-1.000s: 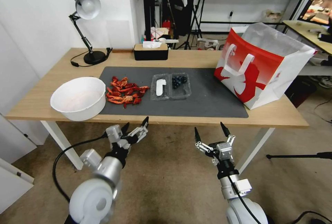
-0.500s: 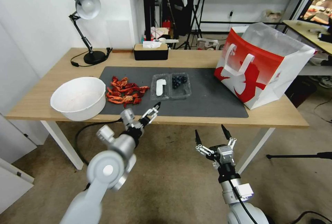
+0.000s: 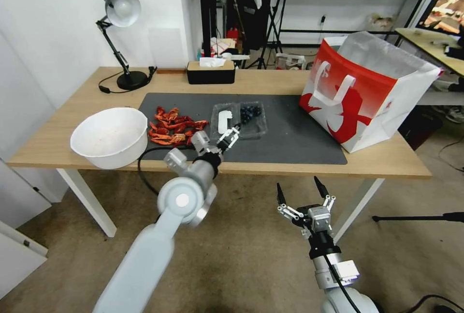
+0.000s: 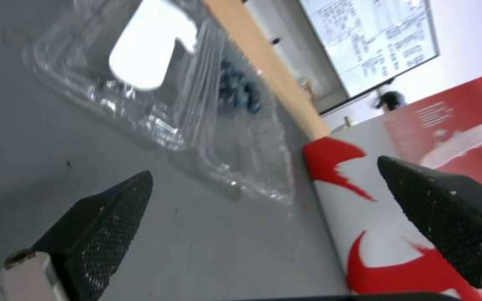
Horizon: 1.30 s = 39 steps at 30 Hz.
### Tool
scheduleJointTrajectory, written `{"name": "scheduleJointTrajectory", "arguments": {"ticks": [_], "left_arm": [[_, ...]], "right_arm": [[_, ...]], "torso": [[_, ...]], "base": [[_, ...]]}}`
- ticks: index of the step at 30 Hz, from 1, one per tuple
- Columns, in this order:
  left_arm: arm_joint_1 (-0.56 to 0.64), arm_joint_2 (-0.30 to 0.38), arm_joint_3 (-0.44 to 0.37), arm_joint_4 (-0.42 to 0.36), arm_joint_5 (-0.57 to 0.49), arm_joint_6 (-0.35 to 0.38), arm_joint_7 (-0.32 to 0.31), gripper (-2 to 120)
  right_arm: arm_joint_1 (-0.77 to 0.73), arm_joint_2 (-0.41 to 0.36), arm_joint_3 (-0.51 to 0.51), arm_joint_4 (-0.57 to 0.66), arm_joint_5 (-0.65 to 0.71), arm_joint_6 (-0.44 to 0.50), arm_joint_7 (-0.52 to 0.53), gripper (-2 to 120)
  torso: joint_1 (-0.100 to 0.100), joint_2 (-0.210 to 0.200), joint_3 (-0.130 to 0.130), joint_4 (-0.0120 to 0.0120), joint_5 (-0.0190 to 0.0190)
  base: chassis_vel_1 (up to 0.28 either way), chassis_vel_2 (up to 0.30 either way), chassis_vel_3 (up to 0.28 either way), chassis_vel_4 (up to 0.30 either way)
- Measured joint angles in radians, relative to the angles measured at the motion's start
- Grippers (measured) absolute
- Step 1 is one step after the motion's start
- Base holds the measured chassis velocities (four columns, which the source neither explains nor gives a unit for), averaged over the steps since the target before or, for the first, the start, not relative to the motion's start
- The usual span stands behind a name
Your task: Close the takeout container lid, then place the container into the takeout bag.
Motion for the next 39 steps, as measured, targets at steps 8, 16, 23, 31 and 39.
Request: {"name": "scheduleJointTrajectory", "arguments": {"ticks": [8, 16, 23, 31, 39], "left_arm": [[-0.052, -0.021, 0.025, 0.083, 0.002, -0.016, -0.021, 100], [-0.092, -0.035, 0.039, 0.126, 0.006, -0.025, -0.031, 100], [-0.098, -0.042, 0.05, 0.146, 0.008, -0.026, -0.038, 100], [-0.113, -0.057, 0.048, 0.179, 0.01, -0.031, -0.033, 100], [-0.122, -0.06, 0.046, 0.194, 0.01, -0.034, -0.031, 100]], "right_arm": [[-0.011, 0.012, 0.002, 0.005, -0.008, 0.003, 0.002, 100], [-0.025, 0.01, 0.015, 0.012, -0.008, 0.003, 0.004, 100], [-0.027, 0.018, 0.016, 0.016, -0.007, 0.008, 0.005, 100], [-0.021, 0.019, 0.016, 0.018, -0.005, 0.005, 0.006, 100], [-0.021, 0.019, 0.018, 0.019, -0.004, 0.001, 0.007, 100]], "torso": [[0.0, 0.0, 0.0, 0.0001, 0.0], [0.0, 0.0, 0.0, 0.0, 0.0], [0.0, 0.0, 0.0, 0.0001, 0.0], [0.0, 0.0, 0.0, 0.0, 0.0], [0.0, 0.0, 0.0, -0.0001, 0.0]], "base": [[0.0, 0.0, 0.0, 0.0], [0.0, 0.0, 0.0, 0.0], [0.0, 0.0, 0.0, 0.0], [0.0, 0.0, 0.0, 0.0], [0.0, 0.0, 0.0, 0.0]]}}
